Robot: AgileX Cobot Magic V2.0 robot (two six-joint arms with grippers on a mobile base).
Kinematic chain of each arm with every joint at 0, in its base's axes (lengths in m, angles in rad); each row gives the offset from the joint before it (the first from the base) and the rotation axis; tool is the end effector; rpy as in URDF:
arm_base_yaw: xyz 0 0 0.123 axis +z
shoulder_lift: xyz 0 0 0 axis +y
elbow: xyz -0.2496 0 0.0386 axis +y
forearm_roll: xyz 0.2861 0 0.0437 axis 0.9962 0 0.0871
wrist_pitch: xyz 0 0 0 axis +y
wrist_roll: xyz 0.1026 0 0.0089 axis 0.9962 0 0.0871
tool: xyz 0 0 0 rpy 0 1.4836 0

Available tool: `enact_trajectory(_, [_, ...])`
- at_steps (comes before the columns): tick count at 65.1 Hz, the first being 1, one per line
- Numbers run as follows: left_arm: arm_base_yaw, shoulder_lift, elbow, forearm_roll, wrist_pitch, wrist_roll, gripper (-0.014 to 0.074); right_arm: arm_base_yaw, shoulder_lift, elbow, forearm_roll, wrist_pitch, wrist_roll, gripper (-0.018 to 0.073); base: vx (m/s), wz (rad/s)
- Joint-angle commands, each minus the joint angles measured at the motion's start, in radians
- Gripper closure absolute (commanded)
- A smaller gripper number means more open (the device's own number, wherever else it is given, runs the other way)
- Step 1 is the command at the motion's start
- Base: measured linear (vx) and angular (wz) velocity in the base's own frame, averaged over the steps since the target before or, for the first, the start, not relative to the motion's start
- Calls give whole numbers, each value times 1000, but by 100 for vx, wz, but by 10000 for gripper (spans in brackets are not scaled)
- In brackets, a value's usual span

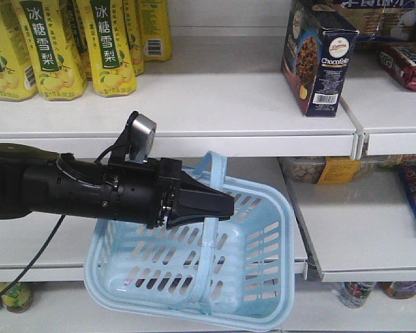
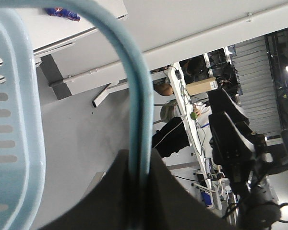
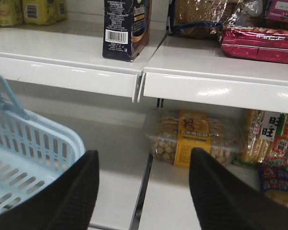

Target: Left arm holds basket, right arm returns cookies

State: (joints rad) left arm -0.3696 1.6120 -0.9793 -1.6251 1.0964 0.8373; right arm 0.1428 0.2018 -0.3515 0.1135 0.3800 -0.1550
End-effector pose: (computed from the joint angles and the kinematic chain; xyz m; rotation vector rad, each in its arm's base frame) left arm 0.2916 -0.2111 0.2167 0.2864 2.2372 -1.8146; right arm 0.1394 0.0244 0.2822 -0.1955 1.7015 0.1052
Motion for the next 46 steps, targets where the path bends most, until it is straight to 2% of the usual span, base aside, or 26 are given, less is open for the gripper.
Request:
enact_trajectory(1, [12,-33,-34,-154,-14,5,602,-4,4,66,-7,-267,-9,178,0,0])
enact_trajectory(12, [12,-33,-34,-154,-14,5,602,-4,4,220,0,-443,3,179,0,0])
enact_trajectory(30, [12,-33,-34,-154,-14,5,602,-4,4,322,0,-542,10,198,0,0])
enact_trajectory(38, [12,-33,-34,-154,-14,5,602,-4,4,329,0,-556,43,314,0,0])
enact_trajectory(46, [12,-33,-34,-154,-14,5,602,-4,4,329,0,-554,52,505,0,0])
